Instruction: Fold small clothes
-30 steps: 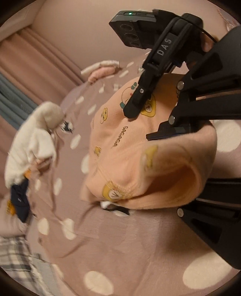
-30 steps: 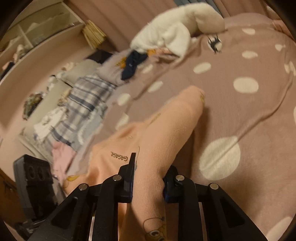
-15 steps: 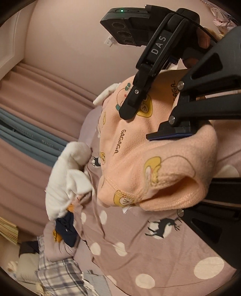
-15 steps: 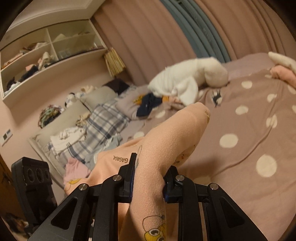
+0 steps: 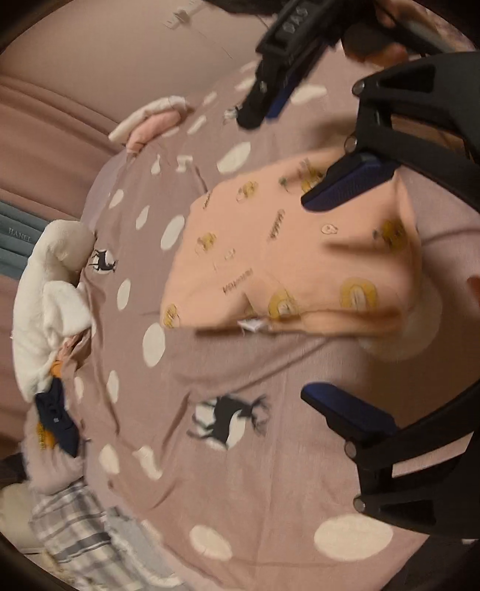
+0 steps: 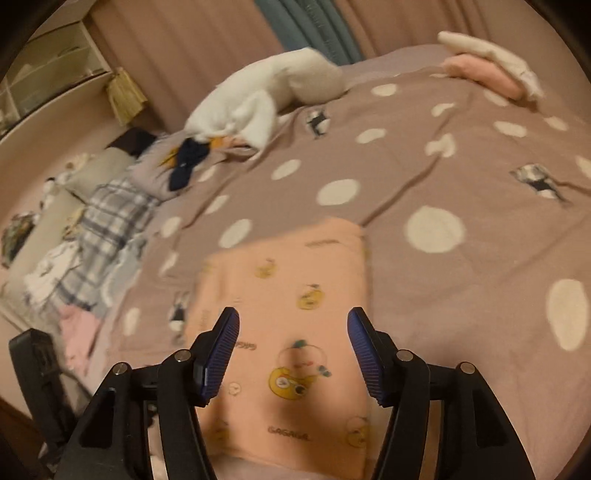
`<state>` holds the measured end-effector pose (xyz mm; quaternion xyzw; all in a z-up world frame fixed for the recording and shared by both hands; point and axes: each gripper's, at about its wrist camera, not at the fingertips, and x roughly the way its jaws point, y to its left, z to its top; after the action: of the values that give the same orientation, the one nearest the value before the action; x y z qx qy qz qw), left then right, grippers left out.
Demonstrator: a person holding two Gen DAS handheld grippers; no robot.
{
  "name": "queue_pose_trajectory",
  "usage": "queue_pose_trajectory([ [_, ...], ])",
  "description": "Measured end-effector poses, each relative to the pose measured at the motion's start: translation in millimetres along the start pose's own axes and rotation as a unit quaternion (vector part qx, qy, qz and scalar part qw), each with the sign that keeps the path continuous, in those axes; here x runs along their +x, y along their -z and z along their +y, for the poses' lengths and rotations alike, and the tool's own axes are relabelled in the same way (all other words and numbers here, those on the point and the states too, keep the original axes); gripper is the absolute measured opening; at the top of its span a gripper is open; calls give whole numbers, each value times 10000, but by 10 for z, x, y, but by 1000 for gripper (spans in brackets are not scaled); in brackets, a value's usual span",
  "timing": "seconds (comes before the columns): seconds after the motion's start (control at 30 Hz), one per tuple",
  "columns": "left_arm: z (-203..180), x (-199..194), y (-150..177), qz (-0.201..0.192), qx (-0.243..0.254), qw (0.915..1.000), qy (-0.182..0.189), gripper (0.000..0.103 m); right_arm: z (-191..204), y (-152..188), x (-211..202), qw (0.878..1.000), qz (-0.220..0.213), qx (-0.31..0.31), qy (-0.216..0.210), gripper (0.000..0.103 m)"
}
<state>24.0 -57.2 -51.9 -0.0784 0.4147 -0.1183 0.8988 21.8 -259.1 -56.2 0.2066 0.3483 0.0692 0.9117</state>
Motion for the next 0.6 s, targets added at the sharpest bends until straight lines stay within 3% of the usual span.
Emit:
queue_pose_trajectory([
  [0.03, -40, -25, 8, -45, 208, 9998, -59, 103, 21, 9, -34, 9999, 5, -73, 73, 71],
  [0.13, -169, -122, 53, -189, 596, 9980, -40, 103, 68, 35, -138, 9998, -68, -105, 166, 76],
  [0.2, -193, -155, 80, -248, 631, 9977, 43, 103, 62, 39, -189, 9998, -119, 1, 132, 79],
  [0.3, -216, -110, 129, -130, 624, 9977, 221, 103, -17, 77, -184, 9999, -40, 88, 102, 93],
  [0.37, -248, -121, 173, -74, 714, 9970, 284, 103, -72, 117, -188, 9996, -117, 213, 105, 97],
  [0.47, -291, -154, 220, -152, 829, 9964, 121, 103, -156, 163, -178, 9980, -33, 491, 388, 102],
  [0.6, -316, -197, 262, -318, 897, 9955, 14, 103, -180, 241, -58, 9921, 306, 303, 1178, 102],
])
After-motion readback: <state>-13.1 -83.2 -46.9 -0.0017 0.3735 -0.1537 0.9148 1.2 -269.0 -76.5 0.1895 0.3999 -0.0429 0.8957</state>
